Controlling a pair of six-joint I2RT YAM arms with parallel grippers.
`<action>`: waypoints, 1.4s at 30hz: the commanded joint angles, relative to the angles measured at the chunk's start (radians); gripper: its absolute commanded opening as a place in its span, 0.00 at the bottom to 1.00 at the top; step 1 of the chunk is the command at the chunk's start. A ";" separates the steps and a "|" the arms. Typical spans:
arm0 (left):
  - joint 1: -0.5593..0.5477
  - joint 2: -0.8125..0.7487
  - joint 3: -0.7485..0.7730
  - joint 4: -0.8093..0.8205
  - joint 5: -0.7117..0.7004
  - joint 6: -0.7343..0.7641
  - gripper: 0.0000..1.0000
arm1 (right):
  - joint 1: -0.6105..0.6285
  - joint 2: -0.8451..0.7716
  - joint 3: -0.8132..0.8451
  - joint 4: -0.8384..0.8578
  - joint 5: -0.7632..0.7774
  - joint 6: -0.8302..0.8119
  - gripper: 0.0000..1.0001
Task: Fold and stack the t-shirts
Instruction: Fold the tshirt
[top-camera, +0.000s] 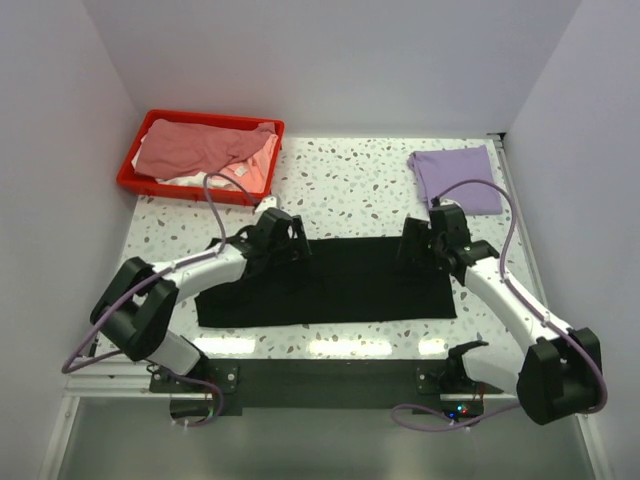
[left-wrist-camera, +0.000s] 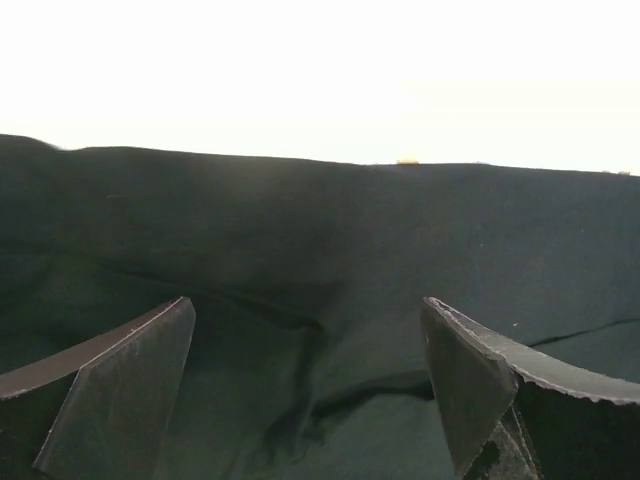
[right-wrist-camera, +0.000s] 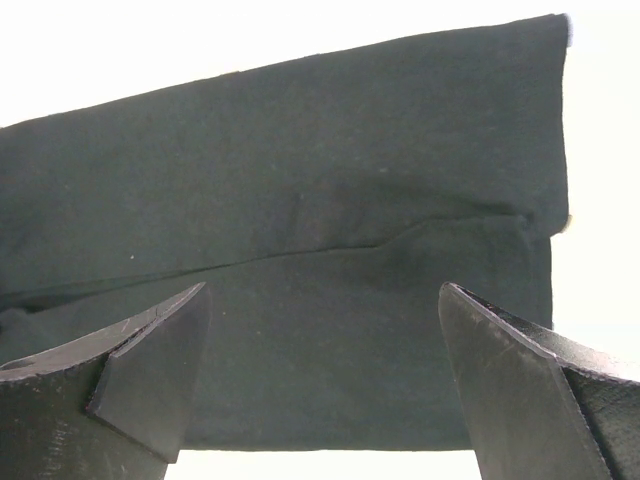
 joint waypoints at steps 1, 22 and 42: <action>-0.003 -0.145 -0.037 -0.060 -0.114 0.008 1.00 | 0.000 0.065 0.040 0.076 -0.081 -0.019 0.99; 0.121 -0.133 -0.122 0.104 -0.147 0.039 1.00 | 0.038 0.184 0.083 0.098 -0.092 0.001 0.99; 0.156 -0.263 -0.105 -0.051 -0.206 0.001 1.00 | 0.037 0.387 0.195 0.118 -0.026 -0.019 0.99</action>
